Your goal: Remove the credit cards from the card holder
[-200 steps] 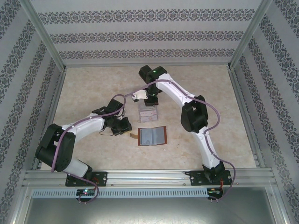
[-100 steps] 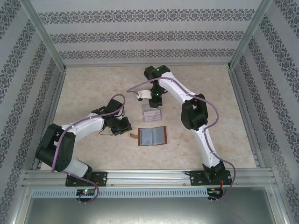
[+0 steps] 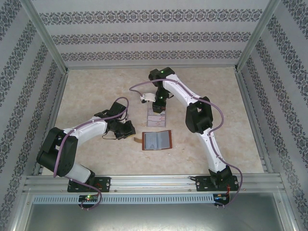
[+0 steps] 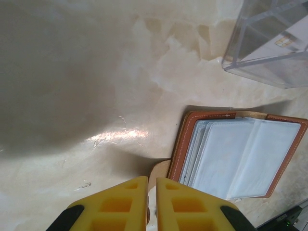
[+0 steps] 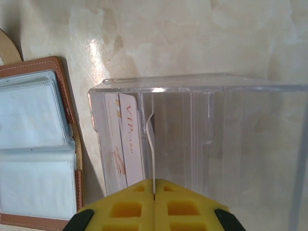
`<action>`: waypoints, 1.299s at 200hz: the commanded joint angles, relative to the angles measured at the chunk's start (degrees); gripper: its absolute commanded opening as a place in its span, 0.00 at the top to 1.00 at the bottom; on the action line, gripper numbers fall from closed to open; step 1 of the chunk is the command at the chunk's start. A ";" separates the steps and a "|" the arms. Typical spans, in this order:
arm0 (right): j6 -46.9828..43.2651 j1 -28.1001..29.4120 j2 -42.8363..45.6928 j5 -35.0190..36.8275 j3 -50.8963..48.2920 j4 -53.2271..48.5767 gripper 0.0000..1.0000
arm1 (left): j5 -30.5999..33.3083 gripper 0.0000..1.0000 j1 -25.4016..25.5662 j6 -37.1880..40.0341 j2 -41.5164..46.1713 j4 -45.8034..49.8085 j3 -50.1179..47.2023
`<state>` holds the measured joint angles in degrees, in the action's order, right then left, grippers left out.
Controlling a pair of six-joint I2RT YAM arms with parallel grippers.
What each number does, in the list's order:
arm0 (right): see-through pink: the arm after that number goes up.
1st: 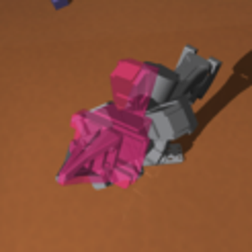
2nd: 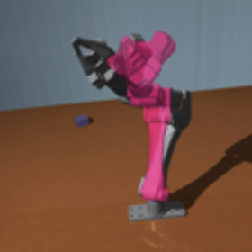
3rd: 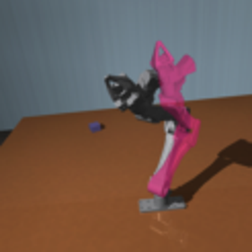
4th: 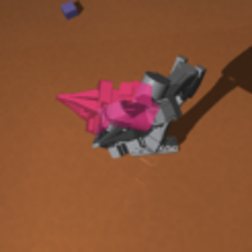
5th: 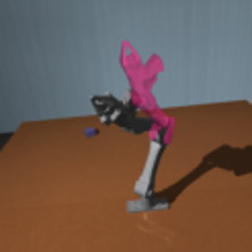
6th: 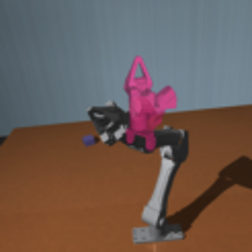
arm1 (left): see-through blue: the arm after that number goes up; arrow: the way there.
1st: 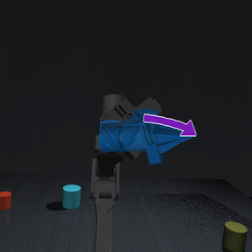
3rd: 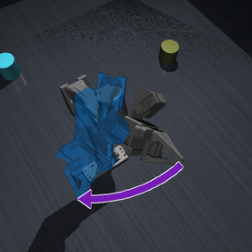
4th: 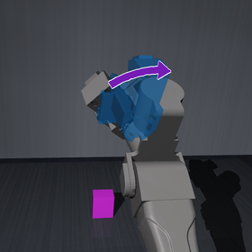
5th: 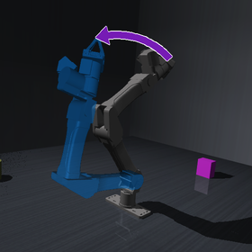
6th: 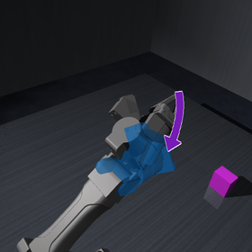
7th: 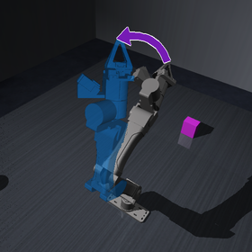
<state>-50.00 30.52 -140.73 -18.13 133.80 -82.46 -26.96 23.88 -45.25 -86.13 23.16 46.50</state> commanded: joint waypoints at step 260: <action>4.12 3.25 7.32 16.02 -13.90 18.90 0.71 | -2.18 0.88 -0.63 0.41 -1.87 0.90 1.86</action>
<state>-45.34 32.42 -133.53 -2.46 121.78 -64.93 -28.47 23.88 -45.23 -87.72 23.18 46.59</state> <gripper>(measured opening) 0.287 0.124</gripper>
